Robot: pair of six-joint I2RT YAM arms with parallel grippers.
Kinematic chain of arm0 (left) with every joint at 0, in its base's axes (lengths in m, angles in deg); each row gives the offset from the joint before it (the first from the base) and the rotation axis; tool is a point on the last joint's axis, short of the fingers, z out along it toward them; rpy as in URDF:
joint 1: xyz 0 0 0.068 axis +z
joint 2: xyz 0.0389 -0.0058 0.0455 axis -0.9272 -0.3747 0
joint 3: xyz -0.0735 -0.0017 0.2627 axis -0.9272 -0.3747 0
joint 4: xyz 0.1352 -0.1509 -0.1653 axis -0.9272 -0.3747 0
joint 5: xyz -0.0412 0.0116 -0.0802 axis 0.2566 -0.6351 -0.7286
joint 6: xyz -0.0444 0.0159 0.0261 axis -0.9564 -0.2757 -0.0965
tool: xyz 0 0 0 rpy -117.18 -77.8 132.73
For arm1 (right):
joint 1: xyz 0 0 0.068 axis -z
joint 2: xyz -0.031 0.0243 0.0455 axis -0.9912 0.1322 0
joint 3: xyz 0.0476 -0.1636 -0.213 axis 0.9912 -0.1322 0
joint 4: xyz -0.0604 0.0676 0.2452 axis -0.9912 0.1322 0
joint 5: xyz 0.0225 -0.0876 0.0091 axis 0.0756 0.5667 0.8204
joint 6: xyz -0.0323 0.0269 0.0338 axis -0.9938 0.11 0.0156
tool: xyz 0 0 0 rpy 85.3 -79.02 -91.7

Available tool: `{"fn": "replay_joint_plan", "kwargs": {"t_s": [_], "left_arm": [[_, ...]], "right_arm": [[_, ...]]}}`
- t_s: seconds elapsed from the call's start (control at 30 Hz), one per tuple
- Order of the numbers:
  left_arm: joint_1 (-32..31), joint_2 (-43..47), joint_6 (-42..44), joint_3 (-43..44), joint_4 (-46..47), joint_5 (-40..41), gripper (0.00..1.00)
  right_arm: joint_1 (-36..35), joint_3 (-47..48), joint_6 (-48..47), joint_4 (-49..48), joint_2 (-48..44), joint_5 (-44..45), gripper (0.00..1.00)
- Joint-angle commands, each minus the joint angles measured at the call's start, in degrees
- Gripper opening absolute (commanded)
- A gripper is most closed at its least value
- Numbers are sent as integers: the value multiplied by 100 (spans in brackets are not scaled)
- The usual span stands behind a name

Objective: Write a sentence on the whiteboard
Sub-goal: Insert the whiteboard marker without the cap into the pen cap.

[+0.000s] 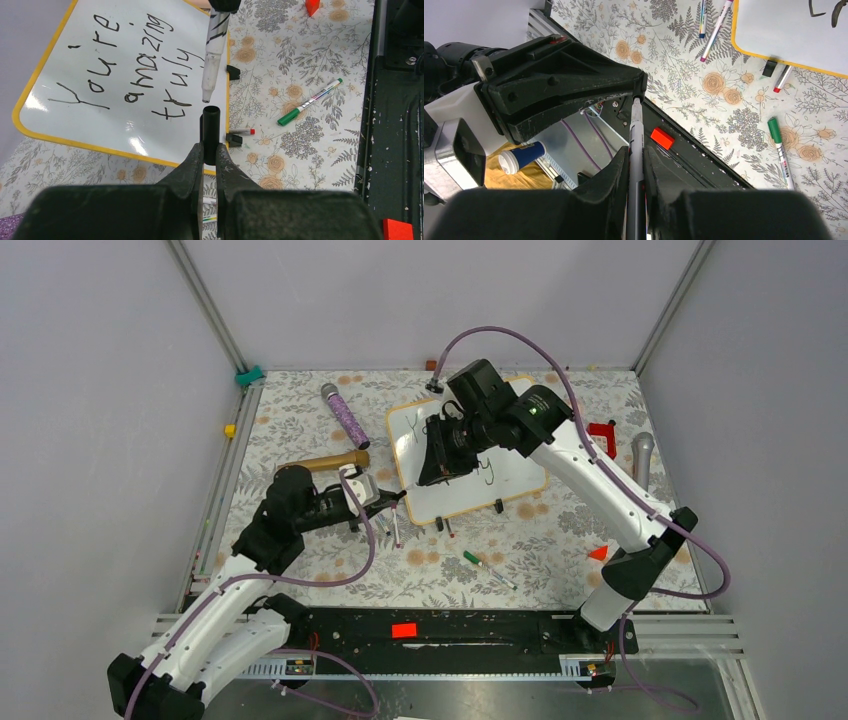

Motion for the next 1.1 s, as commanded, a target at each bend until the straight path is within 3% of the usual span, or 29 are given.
{"fn": "replay_joint_plan", "kwargs": {"t_s": [0.0,0.6,1.07], "left_arm": [[-21,79,115,206,144,-258,0],[-25,30,121,234,139,-178,0],[-27,-11,-70,233,134,-153,0]], "right_arm": [[-65,23,33,-97,60,-39,0],[-70,-389,66,-246,-47,-101,0],[-74,-521,78,-373,-352,327,0]]}}
